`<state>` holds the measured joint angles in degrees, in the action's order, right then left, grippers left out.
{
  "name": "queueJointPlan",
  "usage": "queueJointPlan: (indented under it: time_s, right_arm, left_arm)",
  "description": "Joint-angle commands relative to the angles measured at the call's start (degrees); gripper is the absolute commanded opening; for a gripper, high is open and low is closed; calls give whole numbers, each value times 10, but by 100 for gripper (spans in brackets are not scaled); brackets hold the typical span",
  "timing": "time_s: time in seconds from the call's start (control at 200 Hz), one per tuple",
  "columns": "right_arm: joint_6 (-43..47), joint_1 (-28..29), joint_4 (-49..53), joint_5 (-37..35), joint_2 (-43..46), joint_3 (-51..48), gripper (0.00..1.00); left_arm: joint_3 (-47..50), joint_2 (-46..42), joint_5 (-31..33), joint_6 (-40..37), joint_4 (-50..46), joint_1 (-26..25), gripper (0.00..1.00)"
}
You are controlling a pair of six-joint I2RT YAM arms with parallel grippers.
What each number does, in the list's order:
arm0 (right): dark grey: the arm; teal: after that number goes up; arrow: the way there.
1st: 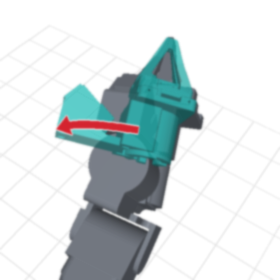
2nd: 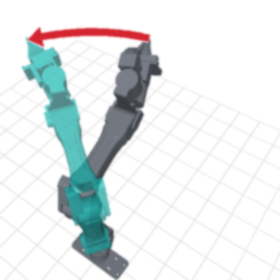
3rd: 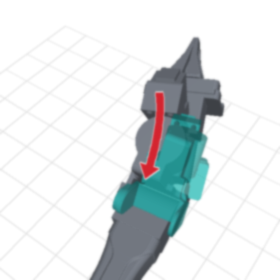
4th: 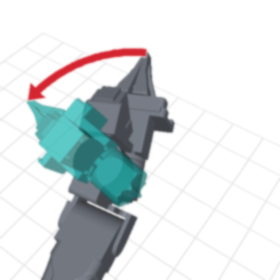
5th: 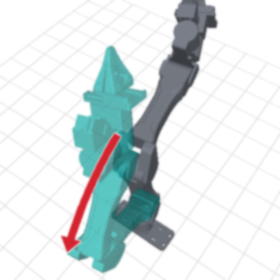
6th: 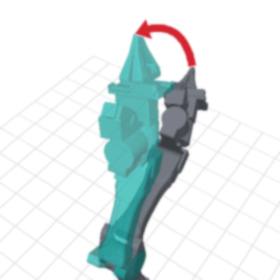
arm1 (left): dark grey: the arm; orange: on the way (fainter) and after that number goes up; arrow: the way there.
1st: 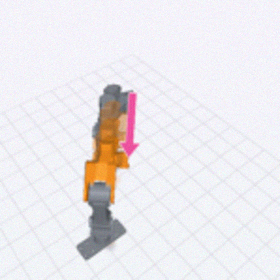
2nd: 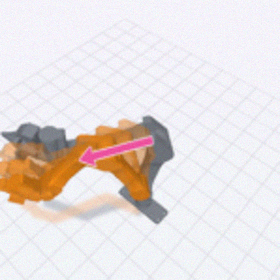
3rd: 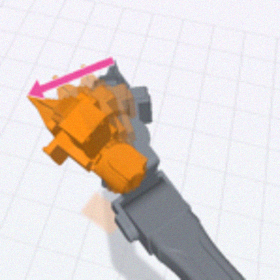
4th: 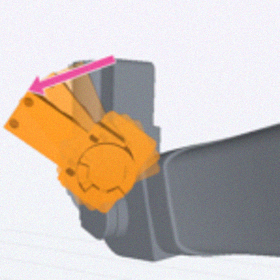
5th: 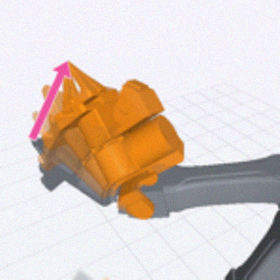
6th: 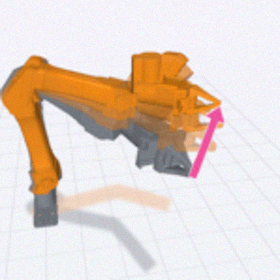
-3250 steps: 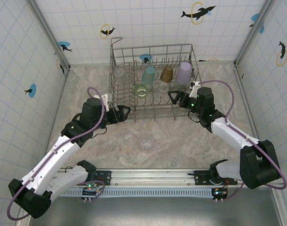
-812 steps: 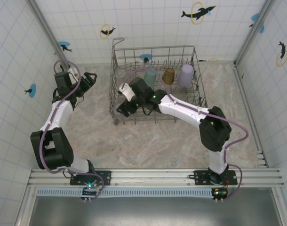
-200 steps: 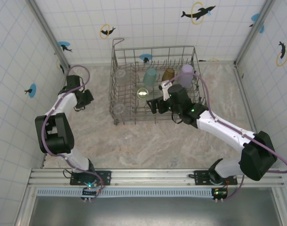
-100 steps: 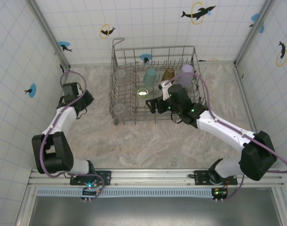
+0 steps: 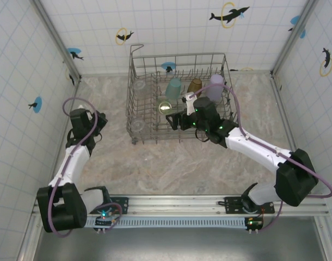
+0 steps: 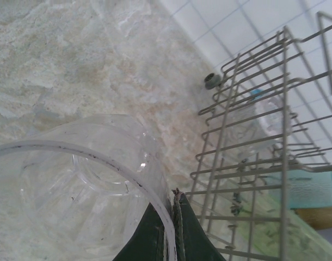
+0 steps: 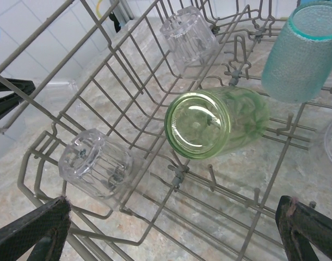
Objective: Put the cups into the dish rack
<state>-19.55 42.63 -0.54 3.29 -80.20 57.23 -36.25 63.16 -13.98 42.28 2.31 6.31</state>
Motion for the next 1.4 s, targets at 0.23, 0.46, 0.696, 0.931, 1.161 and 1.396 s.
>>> queueJointPlan:
  time_s: [0.23,0.46,0.696,0.931,1.161,1.396]
  right_arm:
    - [-4,-3,-48,27,-7,-21,100]
    - [-40,-26,-87,82,0,-41,100]
    - [-93,-59,-150,136,8,-67,100]
    - [-135,-76,-191,171,4,-75,100]
    - [-162,-83,-220,192,1,-74,100]
    - [-238,-85,-326,251,-33,-71,100]
  left_arm:
    - [8,-79,-60,64,90,-2,0]
    - [10,-127,-84,87,131,-2,0]
    - [-14,-125,-181,102,193,-2,0]
    - [-11,-121,-239,132,260,-2,0]
    - [-23,-99,-301,177,330,-2,0]
    - [-49,-71,-345,196,356,-40,0]
